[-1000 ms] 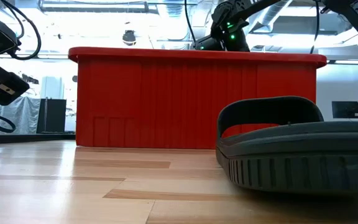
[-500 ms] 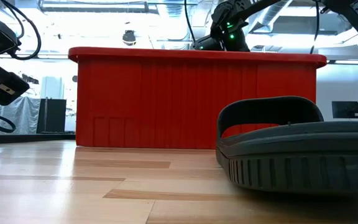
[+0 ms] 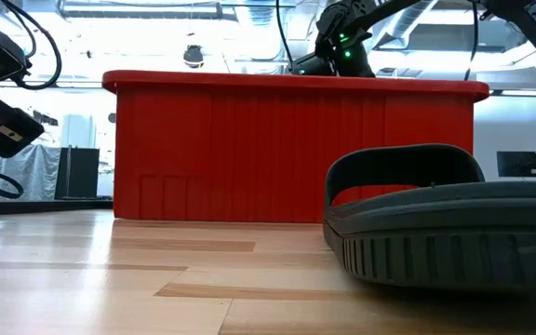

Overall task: Pick and place slides into bin
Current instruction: Put the black slides into the red box

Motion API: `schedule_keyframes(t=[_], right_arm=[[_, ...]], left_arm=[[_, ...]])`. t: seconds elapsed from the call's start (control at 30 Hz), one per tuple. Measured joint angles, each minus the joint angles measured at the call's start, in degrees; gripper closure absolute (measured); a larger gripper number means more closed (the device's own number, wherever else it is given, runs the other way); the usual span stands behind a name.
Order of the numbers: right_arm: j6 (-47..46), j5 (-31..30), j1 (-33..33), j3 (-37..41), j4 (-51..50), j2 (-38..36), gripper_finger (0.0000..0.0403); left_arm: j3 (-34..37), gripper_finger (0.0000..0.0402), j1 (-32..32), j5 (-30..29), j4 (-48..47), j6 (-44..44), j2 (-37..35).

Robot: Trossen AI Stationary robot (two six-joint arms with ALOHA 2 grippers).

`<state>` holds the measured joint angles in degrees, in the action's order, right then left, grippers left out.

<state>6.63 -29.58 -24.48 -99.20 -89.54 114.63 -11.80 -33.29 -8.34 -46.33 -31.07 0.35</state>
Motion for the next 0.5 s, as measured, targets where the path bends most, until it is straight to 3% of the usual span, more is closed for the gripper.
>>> schedule_keyframes(t=[0.5], right_arm=[[1.4, -0.2, -0.4, 0.0, 0.0, 0.0, 0.0181]], left_arm=[[0.0, 0.032, 0.0, 0.0, 0.0, 0.0, 0.0]])
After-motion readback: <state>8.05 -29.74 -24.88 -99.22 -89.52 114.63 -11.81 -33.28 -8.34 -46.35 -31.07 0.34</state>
